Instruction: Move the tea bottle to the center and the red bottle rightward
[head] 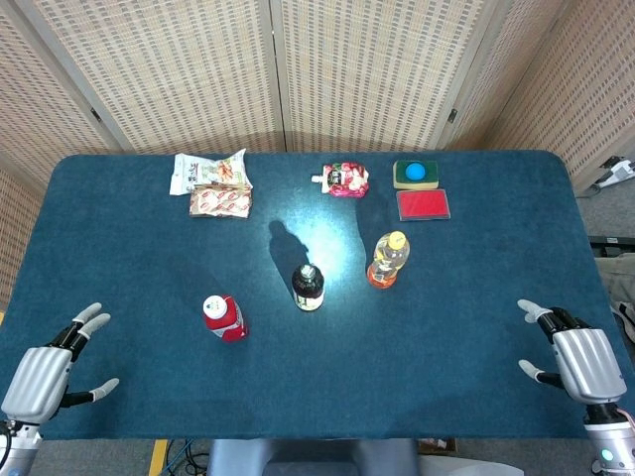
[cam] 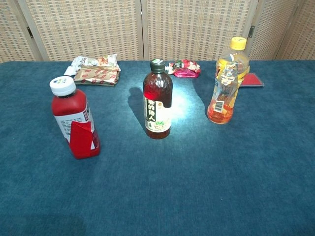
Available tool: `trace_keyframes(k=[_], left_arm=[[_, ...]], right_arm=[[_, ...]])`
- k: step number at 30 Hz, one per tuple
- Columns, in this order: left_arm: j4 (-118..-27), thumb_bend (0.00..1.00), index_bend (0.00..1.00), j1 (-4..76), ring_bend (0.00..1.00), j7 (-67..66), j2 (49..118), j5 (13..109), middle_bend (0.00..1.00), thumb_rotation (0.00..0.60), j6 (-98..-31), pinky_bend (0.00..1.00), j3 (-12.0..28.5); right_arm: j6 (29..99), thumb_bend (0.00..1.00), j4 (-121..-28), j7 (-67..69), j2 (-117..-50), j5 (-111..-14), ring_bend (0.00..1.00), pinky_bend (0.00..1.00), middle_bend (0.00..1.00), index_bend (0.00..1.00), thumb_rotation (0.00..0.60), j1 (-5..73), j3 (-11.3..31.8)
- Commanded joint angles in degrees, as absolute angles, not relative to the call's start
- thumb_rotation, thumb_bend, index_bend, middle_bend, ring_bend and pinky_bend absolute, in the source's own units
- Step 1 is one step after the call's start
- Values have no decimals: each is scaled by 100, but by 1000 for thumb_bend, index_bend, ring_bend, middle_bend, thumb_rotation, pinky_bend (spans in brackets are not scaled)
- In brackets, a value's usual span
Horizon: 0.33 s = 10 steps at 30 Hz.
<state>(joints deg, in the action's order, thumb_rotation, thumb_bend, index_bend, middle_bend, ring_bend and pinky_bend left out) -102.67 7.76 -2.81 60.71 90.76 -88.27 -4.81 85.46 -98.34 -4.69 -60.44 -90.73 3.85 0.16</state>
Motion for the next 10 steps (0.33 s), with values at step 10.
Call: trace_keyframes(k=[10], left_arm=[[-10189,53,183,700,264,-386,6078,9046,113,600,-8675,560,-420]], right_arm=[[8538,41,-9801,-269,-6001,-9064,300,517,387,239,600,386,49]])
